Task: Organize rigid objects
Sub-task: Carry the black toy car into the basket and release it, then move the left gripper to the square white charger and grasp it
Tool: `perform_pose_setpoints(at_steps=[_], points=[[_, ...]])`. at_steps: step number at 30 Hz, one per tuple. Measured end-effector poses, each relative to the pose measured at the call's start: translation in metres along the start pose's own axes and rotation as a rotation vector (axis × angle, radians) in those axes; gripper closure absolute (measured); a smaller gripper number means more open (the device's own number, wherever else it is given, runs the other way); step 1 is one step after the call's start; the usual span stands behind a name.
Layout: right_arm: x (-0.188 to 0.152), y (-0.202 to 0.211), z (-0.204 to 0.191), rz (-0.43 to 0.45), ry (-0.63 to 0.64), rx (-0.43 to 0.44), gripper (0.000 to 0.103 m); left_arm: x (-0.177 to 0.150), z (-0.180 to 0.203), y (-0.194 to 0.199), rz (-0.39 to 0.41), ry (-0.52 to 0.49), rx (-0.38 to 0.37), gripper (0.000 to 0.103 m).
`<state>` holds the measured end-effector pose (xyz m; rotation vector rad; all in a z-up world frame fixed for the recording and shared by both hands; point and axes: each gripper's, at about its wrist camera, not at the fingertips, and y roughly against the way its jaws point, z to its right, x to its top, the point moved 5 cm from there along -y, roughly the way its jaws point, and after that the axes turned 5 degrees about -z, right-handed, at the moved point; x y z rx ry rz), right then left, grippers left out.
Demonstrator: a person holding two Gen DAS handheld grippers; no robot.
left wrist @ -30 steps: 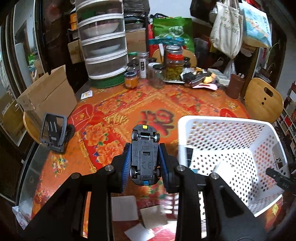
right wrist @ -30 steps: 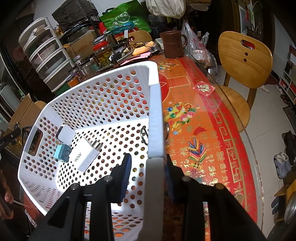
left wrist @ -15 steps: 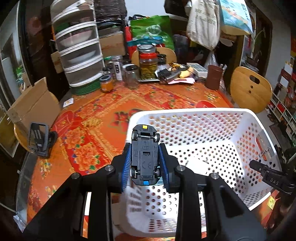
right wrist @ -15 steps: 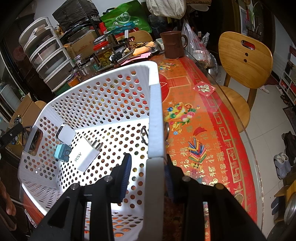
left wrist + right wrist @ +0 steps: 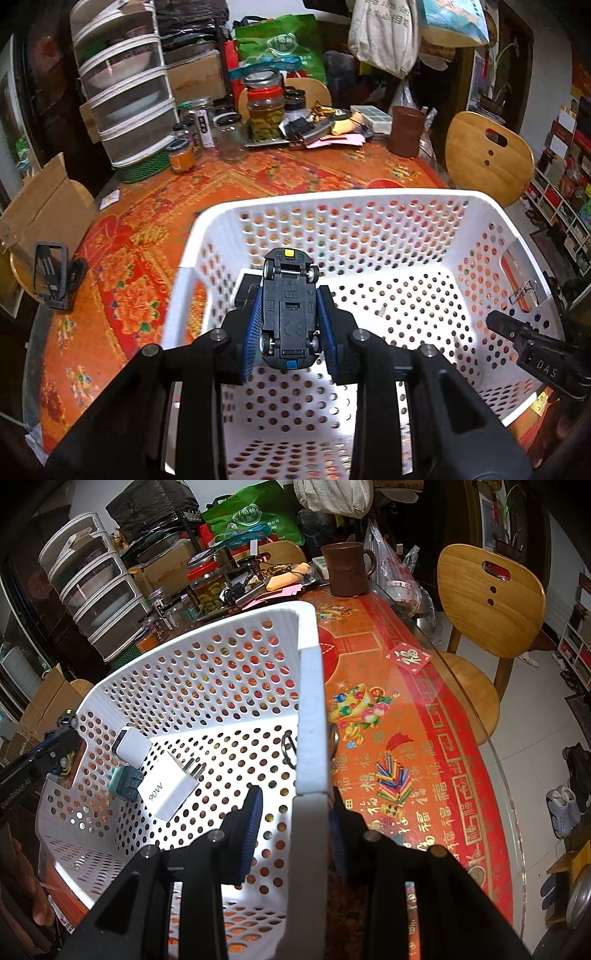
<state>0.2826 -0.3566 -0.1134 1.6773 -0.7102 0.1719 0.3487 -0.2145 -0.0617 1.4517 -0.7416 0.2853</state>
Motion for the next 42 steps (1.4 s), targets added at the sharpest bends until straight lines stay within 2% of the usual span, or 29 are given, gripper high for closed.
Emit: perform_pose_setpoints(at_steps=[8, 10, 11, 12, 14, 17, 21, 24, 26, 29, 31, 38, 42], points=[[0.0, 0.0, 0.0, 0.0, 0.0, 0.0, 0.07, -0.004, 0.012, -0.016, -0.018, -0.013, -0.002, 0.075], [0.0, 0.0, 0.0, -0.001, 0.001, -0.001, 0.07, -0.005, 0.014, -0.015, -0.007, -0.031, -0.018, 0.046], [0.0, 0.0, 0.001, -0.002, 0.0, -0.001, 0.07, -0.006, 0.015, -0.013, 0.004, -0.035, -0.021, 0.015], [0.0, 0.0, 0.001, -0.002, -0.001, -0.001, 0.07, -0.006, 0.013, -0.006, 0.044, -0.038, -0.014, 0.001], [-0.001, 0.0, 0.001, -0.003, -0.001, -0.001, 0.07, -0.007, 0.008, 0.008, 0.096, -0.043, -0.019, 0.001], [-0.001, -0.001, 0.002, -0.004, 0.0, -0.002, 0.07, -0.016, -0.012, 0.033, 0.132, -0.025, -0.036, 0.001], [-0.001, -0.001, 0.002, -0.004, 0.003, -0.003, 0.07, -0.041, -0.066, 0.073, 0.179, 0.029, 0.002, 0.001], [-0.002, 0.0, 0.002, -0.004, 0.007, -0.006, 0.07, -0.072, -0.116, 0.083, 0.151, 0.055, 0.063, 0.001], [-0.002, 0.0, 0.001, -0.003, 0.006, -0.007, 0.07, -0.092, -0.15, 0.071, 0.086, 0.09, 0.096, 0.001], [-0.003, 0.0, 0.001, -0.002, 0.007, -0.008, 0.07, -0.123, -0.188, 0.032, -0.036, 0.164, 0.014, 0.001], [-0.003, 0.0, 0.001, -0.003, 0.007, -0.007, 0.07, -0.136, -0.206, 0.006, -0.094, 0.209, 0.002, 0.001], [-0.002, 0.0, 0.001, -0.005, 0.01, -0.009, 0.07, -0.142, -0.211, -0.047, -0.167, 0.215, 0.037, 0.001], [-0.002, 0.001, 0.001, -0.004, 0.012, -0.009, 0.07, -0.137, -0.209, -0.06, -0.164, 0.24, 0.066, 0.001]])
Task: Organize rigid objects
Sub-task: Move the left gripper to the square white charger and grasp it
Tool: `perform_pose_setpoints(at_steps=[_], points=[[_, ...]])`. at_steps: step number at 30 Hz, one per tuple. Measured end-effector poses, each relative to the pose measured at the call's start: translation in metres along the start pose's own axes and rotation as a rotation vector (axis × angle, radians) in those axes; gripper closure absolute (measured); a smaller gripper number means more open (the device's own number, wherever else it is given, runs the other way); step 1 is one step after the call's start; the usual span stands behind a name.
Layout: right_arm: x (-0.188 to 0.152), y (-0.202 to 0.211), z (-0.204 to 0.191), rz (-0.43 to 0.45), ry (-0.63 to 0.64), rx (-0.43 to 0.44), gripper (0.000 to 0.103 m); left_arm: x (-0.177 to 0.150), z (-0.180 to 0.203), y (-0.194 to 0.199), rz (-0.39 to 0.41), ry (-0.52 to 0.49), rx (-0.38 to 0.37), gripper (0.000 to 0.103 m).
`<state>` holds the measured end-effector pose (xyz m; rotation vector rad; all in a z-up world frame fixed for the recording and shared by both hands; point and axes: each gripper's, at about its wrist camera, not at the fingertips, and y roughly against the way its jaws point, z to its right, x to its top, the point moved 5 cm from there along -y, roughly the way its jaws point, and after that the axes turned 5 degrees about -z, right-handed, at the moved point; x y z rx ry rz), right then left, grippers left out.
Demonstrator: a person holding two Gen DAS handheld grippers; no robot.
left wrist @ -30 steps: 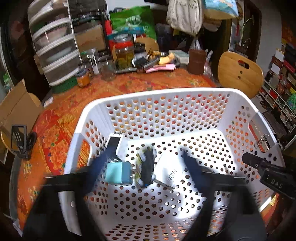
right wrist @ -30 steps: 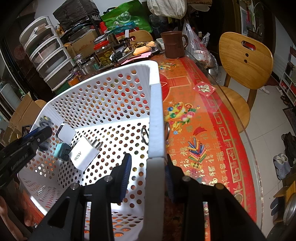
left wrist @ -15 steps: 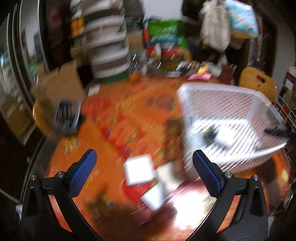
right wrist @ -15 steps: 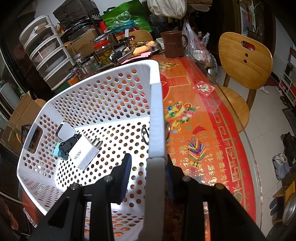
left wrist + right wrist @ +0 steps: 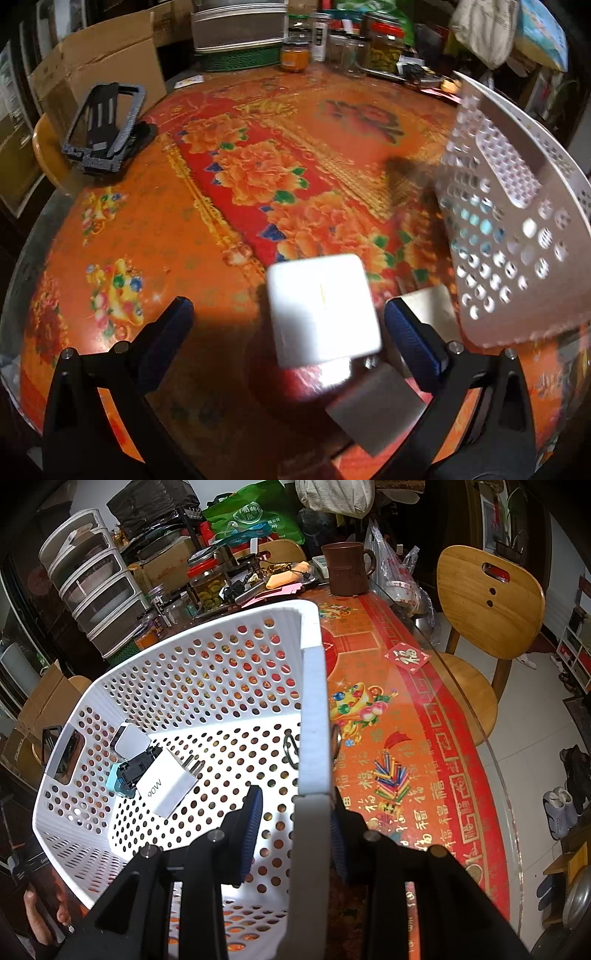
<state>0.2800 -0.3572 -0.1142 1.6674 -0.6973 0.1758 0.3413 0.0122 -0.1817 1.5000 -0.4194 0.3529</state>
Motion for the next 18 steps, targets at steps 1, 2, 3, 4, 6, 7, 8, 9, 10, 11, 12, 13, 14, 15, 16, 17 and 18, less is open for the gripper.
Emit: perform_pose_setpoints(at_steps=[1, 2, 3, 4, 6, 7, 8, 9, 10, 11, 12, 13, 14, 15, 16, 17, 18], points=[[0.0, 0.0, 0.0, 0.0, 0.0, 0.0, 0.07, 0.003, 0.002, -0.005, 0.003, 0.001, 0.015, 0.002], [0.001, 0.0, 0.0, 0.0, 0.0, 0.0, 0.07, 0.005, 0.004, -0.009, -0.001, 0.002, 0.02, 0.002], [0.0, 0.0, 0.0, 0.0, 0.001, 0.0, 0.07, 0.005, 0.004, -0.014, -0.013, 0.004, 0.022, 0.004], [0.0, 0.0, 0.0, 0.0, 0.001, 0.0, 0.07, 0.005, 0.006, -0.017, -0.02, 0.003, 0.024, 0.006], [0.0, 0.0, 0.0, 0.001, 0.001, 0.0, 0.07, 0.006, 0.008, -0.019, -0.016, 0.007, 0.02, 0.012], [0.0, 0.0, 0.0, 0.0, 0.001, 0.0, 0.07, 0.006, 0.009, -0.02, -0.022, 0.009, 0.024, 0.014], [0.0, 0.0, 0.0, 0.001, 0.001, -0.001, 0.07, 0.005, 0.01, -0.021, -0.025, 0.004, 0.022, 0.022], [0.0, 0.0, 0.0, 0.0, 0.001, 0.0, 0.07, 0.006, 0.013, -0.021, -0.019, -0.004, 0.009, 0.031], [0.0, 0.0, 0.0, 0.0, 0.001, 0.0, 0.07, 0.006, 0.015, -0.02, -0.016, -0.008, -0.001, 0.038], [0.0, 0.0, 0.0, 0.0, 0.001, 0.001, 0.07, 0.007, 0.017, -0.018, -0.012, -0.011, -0.009, 0.049], [0.0, 0.0, 0.0, 0.0, 0.001, 0.002, 0.069, 0.008, 0.018, -0.017, -0.01, -0.015, 0.012, 0.049], [0.0, 0.0, -0.001, 0.0, 0.002, 0.002, 0.069, 0.007, 0.019, -0.016, -0.007, -0.015, 0.01, 0.049], [0.0, 0.0, -0.001, 0.001, 0.002, 0.002, 0.069, 0.007, 0.018, -0.016, -0.003, -0.014, 0.005, 0.049], [0.0, 0.0, -0.001, 0.001, 0.002, 0.003, 0.069, 0.007, 0.016, -0.014, 0.007, -0.01, 0.007, 0.049], [0.0, 0.0, -0.001, 0.002, 0.003, 0.003, 0.069, 0.008, 0.014, -0.01, 0.026, -0.006, 0.016, 0.049], [0.0, 0.0, -0.001, 0.002, 0.003, 0.003, 0.069, 0.01, 0.011, -0.005, 0.045, -0.002, 0.027, 0.049], [0.0, 0.0, -0.001, 0.002, 0.003, 0.003, 0.069, 0.011, 0.009, -0.001, 0.057, 0.002, 0.033, 0.049]])
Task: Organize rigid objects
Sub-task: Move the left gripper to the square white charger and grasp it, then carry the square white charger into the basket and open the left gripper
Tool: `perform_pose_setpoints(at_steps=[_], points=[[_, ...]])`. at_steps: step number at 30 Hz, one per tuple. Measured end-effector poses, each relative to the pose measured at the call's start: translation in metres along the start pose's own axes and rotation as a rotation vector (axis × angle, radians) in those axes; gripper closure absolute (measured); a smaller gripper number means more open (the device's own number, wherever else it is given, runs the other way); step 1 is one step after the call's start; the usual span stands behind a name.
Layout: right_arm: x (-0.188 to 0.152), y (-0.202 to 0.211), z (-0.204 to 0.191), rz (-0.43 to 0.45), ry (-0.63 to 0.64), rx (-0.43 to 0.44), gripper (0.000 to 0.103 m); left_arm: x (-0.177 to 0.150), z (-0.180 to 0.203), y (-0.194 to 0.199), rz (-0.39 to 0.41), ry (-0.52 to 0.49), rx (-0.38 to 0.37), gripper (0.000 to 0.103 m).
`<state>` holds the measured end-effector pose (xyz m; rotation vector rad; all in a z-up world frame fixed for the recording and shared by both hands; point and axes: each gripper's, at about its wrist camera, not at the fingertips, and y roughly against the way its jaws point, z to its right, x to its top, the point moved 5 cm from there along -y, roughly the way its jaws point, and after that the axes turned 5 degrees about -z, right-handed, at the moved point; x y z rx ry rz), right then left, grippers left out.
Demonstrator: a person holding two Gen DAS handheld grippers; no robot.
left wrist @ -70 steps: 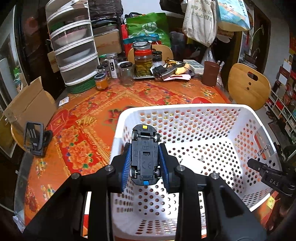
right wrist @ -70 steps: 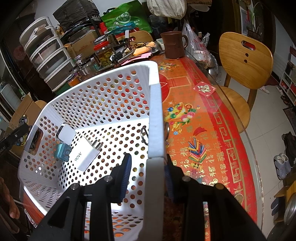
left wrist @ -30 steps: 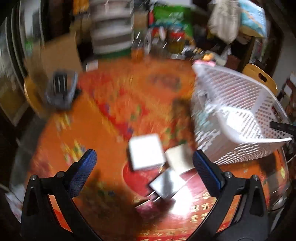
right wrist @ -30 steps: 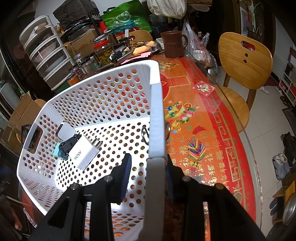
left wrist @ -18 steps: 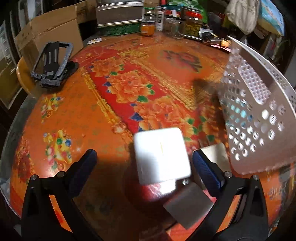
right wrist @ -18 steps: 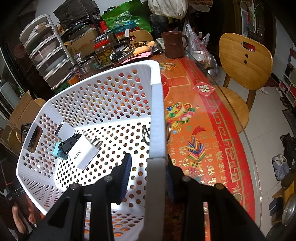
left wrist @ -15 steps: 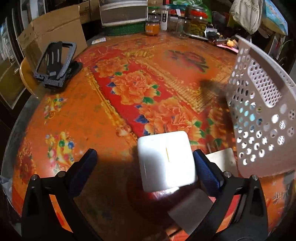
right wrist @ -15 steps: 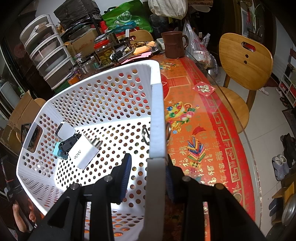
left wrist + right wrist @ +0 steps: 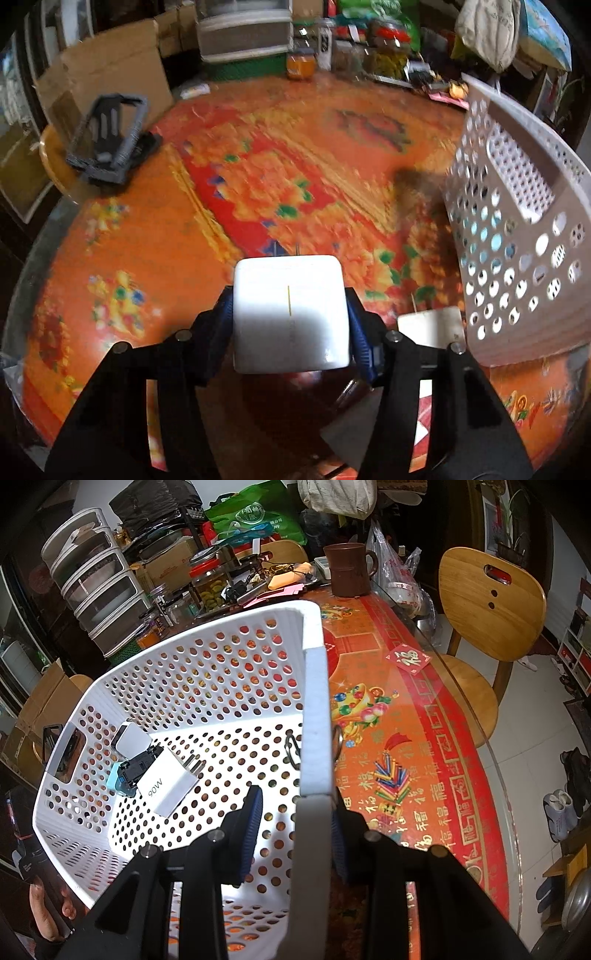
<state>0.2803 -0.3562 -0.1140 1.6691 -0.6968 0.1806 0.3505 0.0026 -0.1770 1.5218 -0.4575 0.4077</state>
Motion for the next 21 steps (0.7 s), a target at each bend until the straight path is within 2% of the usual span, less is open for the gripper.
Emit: perform_pose_setpoints(at_steps=[9, 14, 21], points=[[0.0, 0.0, -0.001, 0.001, 0.003, -0.002, 0.069, 0.037, -0.014, 0.049, 0.092, 0.009, 0.042, 0.049], [0.0, 0.0, -0.001, 0.001, 0.006, -0.001, 0.069, 0.053, -0.002, 0.08, 0.147, -0.022, 0.039, 0.049], [0.001, 0.0, -0.001, 0.004, 0.008, 0.001, 0.069, 0.068, 0.025, 0.105, 0.173, -0.049, 0.024, 0.049]])
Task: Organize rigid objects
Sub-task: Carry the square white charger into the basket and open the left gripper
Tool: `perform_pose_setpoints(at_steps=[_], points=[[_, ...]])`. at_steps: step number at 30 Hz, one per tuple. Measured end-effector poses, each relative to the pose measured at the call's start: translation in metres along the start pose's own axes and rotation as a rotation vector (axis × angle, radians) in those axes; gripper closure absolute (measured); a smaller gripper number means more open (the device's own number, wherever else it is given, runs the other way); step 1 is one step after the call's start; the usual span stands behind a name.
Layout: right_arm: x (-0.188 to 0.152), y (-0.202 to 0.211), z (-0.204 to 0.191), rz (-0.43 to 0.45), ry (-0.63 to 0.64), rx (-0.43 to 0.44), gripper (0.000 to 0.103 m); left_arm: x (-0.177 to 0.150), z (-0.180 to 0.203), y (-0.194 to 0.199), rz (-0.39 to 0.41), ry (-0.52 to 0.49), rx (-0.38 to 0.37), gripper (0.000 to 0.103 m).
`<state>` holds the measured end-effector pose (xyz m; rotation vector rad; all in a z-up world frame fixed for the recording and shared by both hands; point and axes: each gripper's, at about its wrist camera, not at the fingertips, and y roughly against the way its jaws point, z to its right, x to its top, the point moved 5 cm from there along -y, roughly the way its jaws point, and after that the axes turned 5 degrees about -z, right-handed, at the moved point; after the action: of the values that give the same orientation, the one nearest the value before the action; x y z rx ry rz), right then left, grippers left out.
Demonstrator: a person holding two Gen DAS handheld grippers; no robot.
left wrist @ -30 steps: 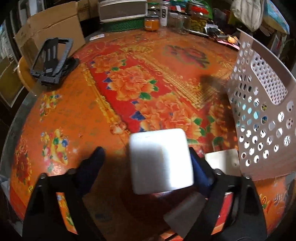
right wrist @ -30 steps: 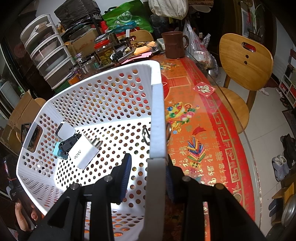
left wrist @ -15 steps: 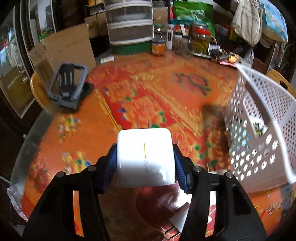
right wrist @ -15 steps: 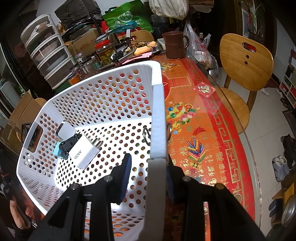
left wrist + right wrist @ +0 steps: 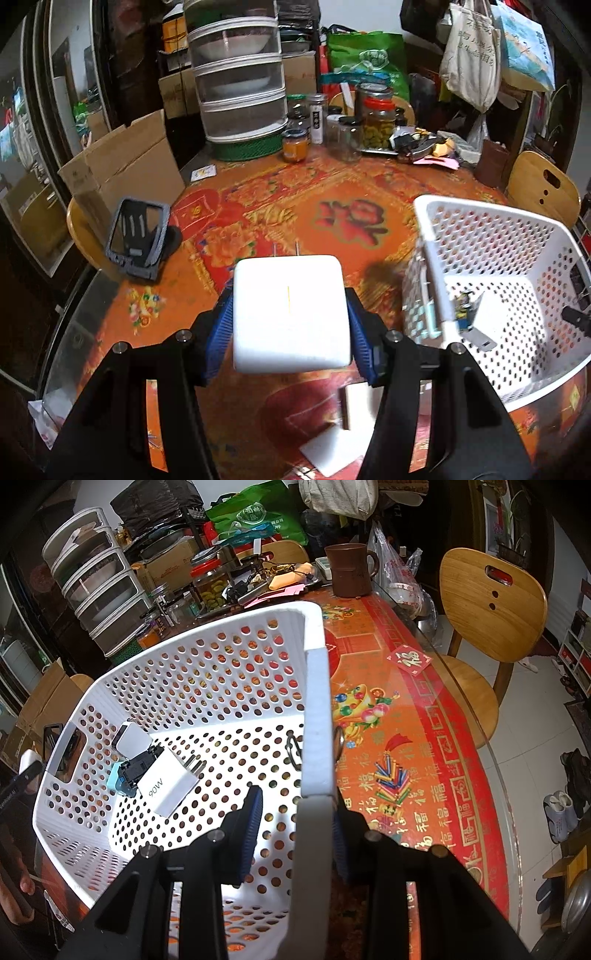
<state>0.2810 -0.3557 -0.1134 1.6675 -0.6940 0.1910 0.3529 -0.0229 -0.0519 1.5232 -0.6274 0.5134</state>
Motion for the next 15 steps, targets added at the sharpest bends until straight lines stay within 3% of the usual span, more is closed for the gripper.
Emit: perform_pose_setpoints(at_steps=[15], points=[[-0.002, 0.0, 0.0, 0.0, 0.004, 0.0, 0.069, 0.021, 0.088, 0.039, 0.049, -0.108, -0.058, 0.049]])
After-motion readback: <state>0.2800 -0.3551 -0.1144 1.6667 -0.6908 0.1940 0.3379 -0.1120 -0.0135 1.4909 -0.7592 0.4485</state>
